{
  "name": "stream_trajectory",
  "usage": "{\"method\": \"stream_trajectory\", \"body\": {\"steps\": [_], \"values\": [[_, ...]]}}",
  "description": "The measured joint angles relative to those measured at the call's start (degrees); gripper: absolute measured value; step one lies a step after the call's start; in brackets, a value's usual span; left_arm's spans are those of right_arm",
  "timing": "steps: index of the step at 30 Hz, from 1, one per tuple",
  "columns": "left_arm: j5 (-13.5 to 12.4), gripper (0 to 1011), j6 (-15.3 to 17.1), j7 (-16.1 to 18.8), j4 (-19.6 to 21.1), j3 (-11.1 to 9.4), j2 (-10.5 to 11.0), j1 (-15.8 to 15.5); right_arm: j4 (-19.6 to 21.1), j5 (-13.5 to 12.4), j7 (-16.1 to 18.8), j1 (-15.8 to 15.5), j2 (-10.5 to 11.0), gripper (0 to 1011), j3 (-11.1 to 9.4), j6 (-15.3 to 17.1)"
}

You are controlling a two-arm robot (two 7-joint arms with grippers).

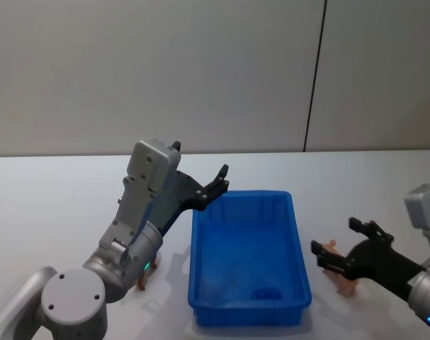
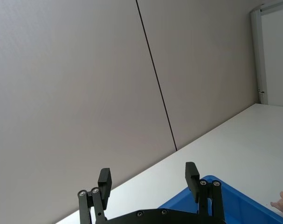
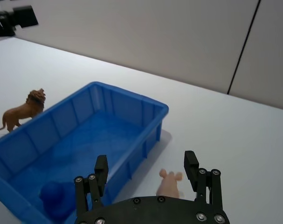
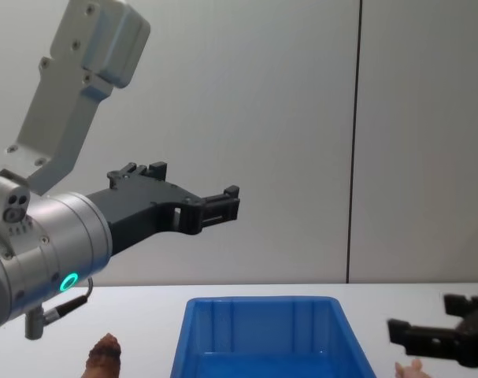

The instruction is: Pick up the two dolls from the table and place them into the box.

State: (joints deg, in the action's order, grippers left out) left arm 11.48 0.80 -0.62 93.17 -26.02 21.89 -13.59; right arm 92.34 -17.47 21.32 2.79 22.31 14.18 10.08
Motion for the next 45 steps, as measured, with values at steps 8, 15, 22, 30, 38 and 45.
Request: {"method": "stream_trajectory", "body": {"steps": [8,15,22,30,38,45], "values": [[0.0,1001,0.0,0.0,0.0,0.0,0.0,0.0,0.31,-1.2,-1.29,-1.75,1.43,1003,-0.68,1.39],[0.0,1001,0.0,0.0,0.0,0.0,0.0,0.0,-0.68,-1.63,-1.5,-2.17,1.78,1003,-0.76,2.81],[0.0,1001,0.0,0.0,0.0,0.0,0.0,0.0,-2.29,-1.61,-1.3,-2.02,1.67,1003,-0.57,4.15],[0.0,1001,0.0,0.0,0.0,0.0,0.0,0.0,-5.02,-1.18,-1.13,-1.05,0.9,1003,-0.08,5.03],[0.0,1001,0.0,0.0,0.0,0.0,0.0,0.0,-6.86,-0.85,-1.09,-0.1,0.14,932,0.33,5.22],[0.0,1001,0.0,0.0,0.0,0.0,0.0,0.0,-8.24,-0.68,-1.16,0.75,-0.53,748,0.64,5.24]]}}
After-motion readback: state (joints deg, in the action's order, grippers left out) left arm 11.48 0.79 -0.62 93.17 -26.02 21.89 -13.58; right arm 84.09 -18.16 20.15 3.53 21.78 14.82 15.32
